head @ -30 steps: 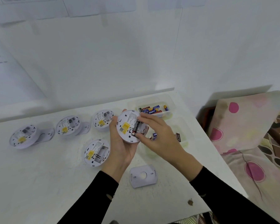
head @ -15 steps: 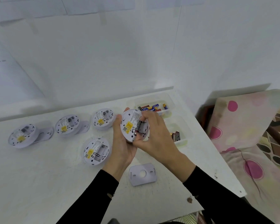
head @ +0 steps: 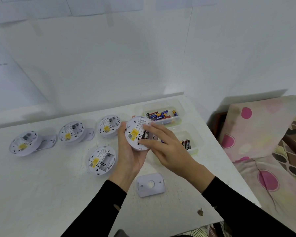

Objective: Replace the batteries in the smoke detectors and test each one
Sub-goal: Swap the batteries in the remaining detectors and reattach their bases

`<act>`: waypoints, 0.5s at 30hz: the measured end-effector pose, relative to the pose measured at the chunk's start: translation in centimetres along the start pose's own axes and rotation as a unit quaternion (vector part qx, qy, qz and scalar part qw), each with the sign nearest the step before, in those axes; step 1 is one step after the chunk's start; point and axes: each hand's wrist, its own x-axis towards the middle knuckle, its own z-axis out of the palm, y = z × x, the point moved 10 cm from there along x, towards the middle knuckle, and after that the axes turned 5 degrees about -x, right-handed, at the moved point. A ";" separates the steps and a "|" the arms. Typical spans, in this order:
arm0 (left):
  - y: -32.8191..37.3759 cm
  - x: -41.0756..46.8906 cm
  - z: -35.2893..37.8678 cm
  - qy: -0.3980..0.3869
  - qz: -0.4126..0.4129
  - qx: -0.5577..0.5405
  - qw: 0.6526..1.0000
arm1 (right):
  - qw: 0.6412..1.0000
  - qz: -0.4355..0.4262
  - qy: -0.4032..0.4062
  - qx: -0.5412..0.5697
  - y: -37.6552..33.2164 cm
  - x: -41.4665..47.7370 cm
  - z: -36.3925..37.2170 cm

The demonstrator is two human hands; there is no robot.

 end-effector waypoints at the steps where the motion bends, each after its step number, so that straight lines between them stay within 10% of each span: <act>1: -0.2 0.0 0.0 0.001 -0.007 -0.001 1.000 | 1.000 -0.015 0.008 0.002 -0.2 0.1 -0.2; 6: -0.8 0.5 0.1 -0.005 -0.021 0.002 1.000 | 0.996 -0.003 0.066 0.064 -0.4 0.3 -2.2; 11: -0.3 0.8 -0.1 -0.016 0.009 -0.023 1.000 | 0.955 0.213 0.166 0.120 5.4 0.0 -5.3; 15: 0.1 1.0 -1.0 -0.011 0.008 -0.042 0.999 | 0.961 0.272 0.025 0.042 10.2 -1.1 -2.1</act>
